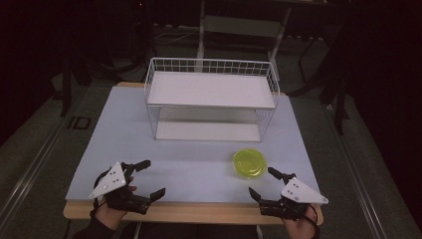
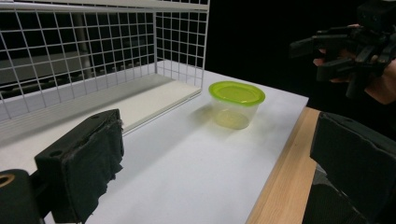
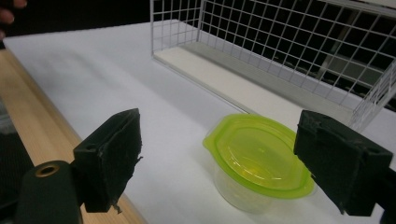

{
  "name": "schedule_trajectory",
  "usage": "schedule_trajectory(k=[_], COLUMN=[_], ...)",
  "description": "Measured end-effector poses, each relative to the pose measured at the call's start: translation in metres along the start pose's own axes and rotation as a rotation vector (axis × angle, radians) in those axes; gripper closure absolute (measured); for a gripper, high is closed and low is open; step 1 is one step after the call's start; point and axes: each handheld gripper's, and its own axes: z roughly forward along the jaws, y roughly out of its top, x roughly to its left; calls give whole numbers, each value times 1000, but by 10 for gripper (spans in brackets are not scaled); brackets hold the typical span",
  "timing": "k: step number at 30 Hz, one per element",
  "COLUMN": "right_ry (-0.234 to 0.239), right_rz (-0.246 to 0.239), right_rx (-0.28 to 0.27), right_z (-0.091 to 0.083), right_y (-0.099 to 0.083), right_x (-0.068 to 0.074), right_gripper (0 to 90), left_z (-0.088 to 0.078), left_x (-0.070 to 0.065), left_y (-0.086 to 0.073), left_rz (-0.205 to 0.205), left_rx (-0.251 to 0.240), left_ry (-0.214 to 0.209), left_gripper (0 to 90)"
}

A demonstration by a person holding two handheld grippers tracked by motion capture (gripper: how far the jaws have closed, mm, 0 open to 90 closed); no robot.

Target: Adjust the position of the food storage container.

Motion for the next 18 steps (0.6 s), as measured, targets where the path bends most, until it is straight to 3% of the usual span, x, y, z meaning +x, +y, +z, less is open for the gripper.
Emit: schedule_trajectory(k=[3, 6, 15, 18], right_ry=[4, 22, 63, 64], right_rz=[-10, -70, -23, -38], right_rx=[3, 2, -46, -62], right_z=[0, -1, -3, -5], right_y=[1, 10, 34, 46], right_x=[2, 11, 6, 1], right_gripper=[147, 145, 139, 126], left_z=[0, -1, -3, -4], left_x=[-1, -3, -5, -3], left_y=[0, 2, 3, 3], left_rz=[0, 8, 15, 8], left_rx=[-3, -7, -8, -13], left_ry=[-2, -9, -14, -12], left_gripper=[37, 37, 37, 37])
